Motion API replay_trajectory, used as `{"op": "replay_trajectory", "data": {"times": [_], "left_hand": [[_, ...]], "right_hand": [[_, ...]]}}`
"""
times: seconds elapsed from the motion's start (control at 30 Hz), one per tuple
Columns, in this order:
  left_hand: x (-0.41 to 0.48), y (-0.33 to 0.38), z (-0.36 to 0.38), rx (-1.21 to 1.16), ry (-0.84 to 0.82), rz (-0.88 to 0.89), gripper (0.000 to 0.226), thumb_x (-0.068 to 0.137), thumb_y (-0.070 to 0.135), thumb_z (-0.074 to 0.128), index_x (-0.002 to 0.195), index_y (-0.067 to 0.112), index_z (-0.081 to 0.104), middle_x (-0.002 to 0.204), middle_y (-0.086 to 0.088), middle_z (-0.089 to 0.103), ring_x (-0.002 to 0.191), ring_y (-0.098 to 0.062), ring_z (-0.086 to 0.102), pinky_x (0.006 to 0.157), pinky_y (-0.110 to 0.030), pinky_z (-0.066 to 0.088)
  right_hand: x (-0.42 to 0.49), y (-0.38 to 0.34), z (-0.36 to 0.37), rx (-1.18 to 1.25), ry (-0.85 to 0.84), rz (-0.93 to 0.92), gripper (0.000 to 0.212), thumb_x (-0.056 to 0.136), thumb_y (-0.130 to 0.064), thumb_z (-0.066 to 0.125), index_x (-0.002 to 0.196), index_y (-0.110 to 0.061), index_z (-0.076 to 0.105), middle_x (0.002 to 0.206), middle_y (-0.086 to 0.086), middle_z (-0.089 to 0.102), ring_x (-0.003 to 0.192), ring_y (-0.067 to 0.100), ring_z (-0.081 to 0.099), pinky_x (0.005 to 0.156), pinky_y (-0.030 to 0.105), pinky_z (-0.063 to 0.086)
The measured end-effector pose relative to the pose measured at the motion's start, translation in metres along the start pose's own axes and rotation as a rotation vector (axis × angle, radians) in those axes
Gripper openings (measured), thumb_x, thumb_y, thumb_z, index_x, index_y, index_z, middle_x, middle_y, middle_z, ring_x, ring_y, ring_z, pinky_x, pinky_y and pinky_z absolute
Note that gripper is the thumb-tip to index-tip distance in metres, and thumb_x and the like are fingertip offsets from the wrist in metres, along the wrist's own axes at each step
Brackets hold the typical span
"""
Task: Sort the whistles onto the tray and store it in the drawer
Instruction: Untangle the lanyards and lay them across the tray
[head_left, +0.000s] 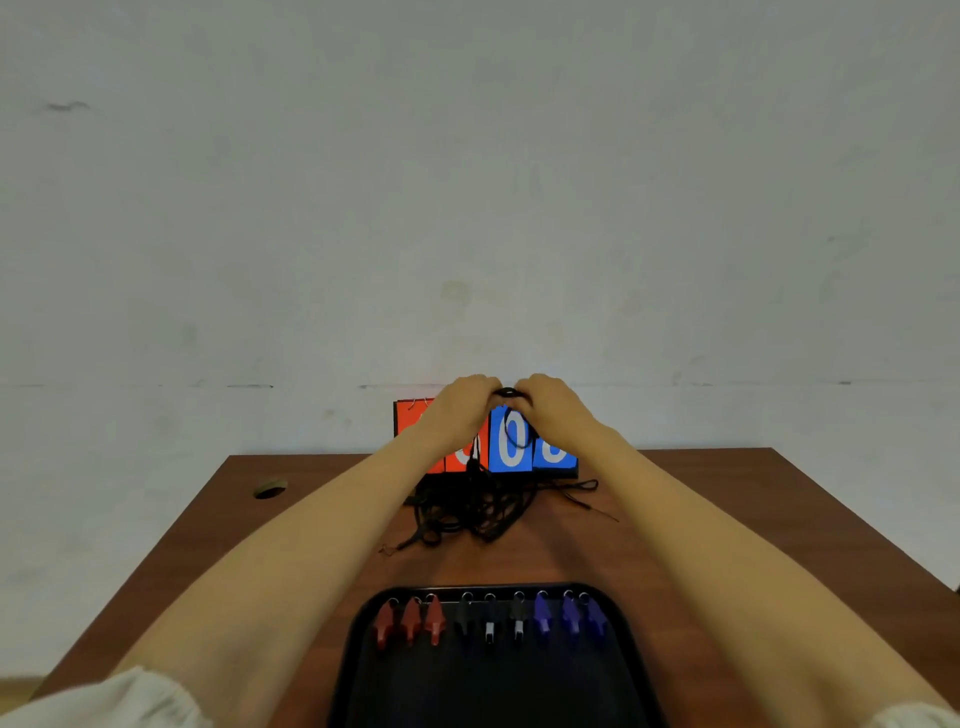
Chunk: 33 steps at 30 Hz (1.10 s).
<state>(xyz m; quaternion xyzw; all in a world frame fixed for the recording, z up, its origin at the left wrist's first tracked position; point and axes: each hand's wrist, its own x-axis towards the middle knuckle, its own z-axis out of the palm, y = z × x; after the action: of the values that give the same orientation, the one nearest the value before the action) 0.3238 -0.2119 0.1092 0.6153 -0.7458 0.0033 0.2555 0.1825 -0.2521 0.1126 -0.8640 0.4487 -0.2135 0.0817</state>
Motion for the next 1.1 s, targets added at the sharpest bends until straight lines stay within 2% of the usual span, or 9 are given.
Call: {"op": "replay_trajectory", "data": {"times": [0.13,0.33,0.5,0.57,0.63,0.73,0.87,0.97,1.1], "left_hand": [[-0.009,-0.019,0.019,-0.011,-0.106,-0.161,0.022,0.099,0.019,0.041,0.096,0.004,0.058,0.069,0.001,0.046,0.061,-0.016,0.042,0.053,-0.024,0.032],[-0.029,-0.051,0.052,-0.115,-0.166,-0.312,0.026,0.097,0.021,0.047,0.113,0.005,0.059,0.099,-0.014,0.061,0.080,-0.025,0.053,0.068,-0.030,0.041],[-0.030,-0.058,0.061,-0.158,-0.079,-0.411,0.028,0.092,0.030,0.056,0.114,0.012,0.053,0.100,-0.006,0.062,0.082,-0.023,0.059,0.071,-0.033,0.049],[-0.028,-0.060,0.061,-0.245,-0.022,-0.437,0.030,0.091,0.032,0.059,0.107,0.008,0.058,0.087,-0.004,0.060,0.076,-0.022,0.057,0.071,-0.034,0.050],[-0.026,-0.058,0.058,-0.393,0.040,-0.427,0.029,0.089,0.029,0.062,0.104,0.005,0.059,0.079,0.001,0.054,0.076,-0.020,0.051,0.066,-0.027,0.043],[-0.018,-0.052,0.048,-0.598,0.096,-0.424,0.021,0.088,0.023,0.064,0.103,0.008,0.060,0.087,0.003,0.059,0.086,-0.016,0.054,0.075,-0.026,0.041],[-0.016,-0.050,0.044,-0.624,0.120,-0.500,0.010,0.090,0.019,0.059,0.098,0.012,0.058,0.085,0.000,0.060,0.077,-0.018,0.058,0.077,-0.034,0.052],[-0.019,-0.055,0.048,-0.520,0.088,-0.564,0.015,0.093,0.012,0.048,0.103,0.008,0.058,0.069,-0.007,0.063,0.058,-0.017,0.059,0.063,-0.029,0.051],[-0.022,-0.052,0.054,-0.789,0.047,-0.679,0.021,0.096,0.012,0.045,0.111,0.003,0.058,0.072,-0.008,0.067,0.061,-0.017,0.063,0.065,-0.027,0.053]], "right_hand": [[0.004,0.010,0.000,0.173,0.075,0.098,0.028,0.097,-0.012,0.041,0.093,0.002,0.064,0.081,0.010,0.054,0.064,0.019,0.045,0.052,0.023,0.032],[0.012,0.030,-0.004,0.511,0.170,0.298,0.025,0.094,-0.009,0.044,0.089,0.003,0.066,0.075,0.009,0.059,0.063,0.020,0.050,0.065,0.033,0.048],[0.014,0.043,0.006,0.776,0.183,0.419,0.023,0.094,-0.008,0.044,0.077,-0.006,0.060,0.066,0.004,0.056,0.054,0.015,0.049,0.047,0.017,0.047],[0.015,0.049,0.011,0.743,0.164,0.454,0.025,0.094,-0.010,0.044,0.073,-0.007,0.057,0.068,0.007,0.057,0.055,0.017,0.050,0.055,0.025,0.049],[0.016,0.056,0.017,0.494,0.066,0.447,0.023,0.094,-0.013,0.045,0.079,0.000,0.058,0.074,0.012,0.059,0.059,0.020,0.050,0.064,0.034,0.051],[0.013,0.062,0.028,0.271,-0.058,0.433,0.023,0.094,-0.013,0.044,0.092,0.004,0.060,0.083,0.014,0.060,0.065,0.022,0.050,0.057,0.027,0.043],[0.010,0.064,0.031,0.648,-0.010,0.500,0.024,0.096,-0.014,0.045,0.078,-0.006,0.058,0.075,0.008,0.059,0.059,0.018,0.052,0.058,0.026,0.046],[0.012,0.058,0.024,0.773,0.058,0.474,0.027,0.097,-0.014,0.044,0.072,-0.011,0.056,0.067,0.005,0.057,0.054,0.015,0.050,0.052,0.022,0.048],[0.018,0.048,0.015,0.852,0.119,0.436,0.026,0.095,-0.009,0.042,0.074,-0.010,0.055,0.067,0.005,0.056,0.053,0.014,0.049,0.046,0.018,0.047]]}}
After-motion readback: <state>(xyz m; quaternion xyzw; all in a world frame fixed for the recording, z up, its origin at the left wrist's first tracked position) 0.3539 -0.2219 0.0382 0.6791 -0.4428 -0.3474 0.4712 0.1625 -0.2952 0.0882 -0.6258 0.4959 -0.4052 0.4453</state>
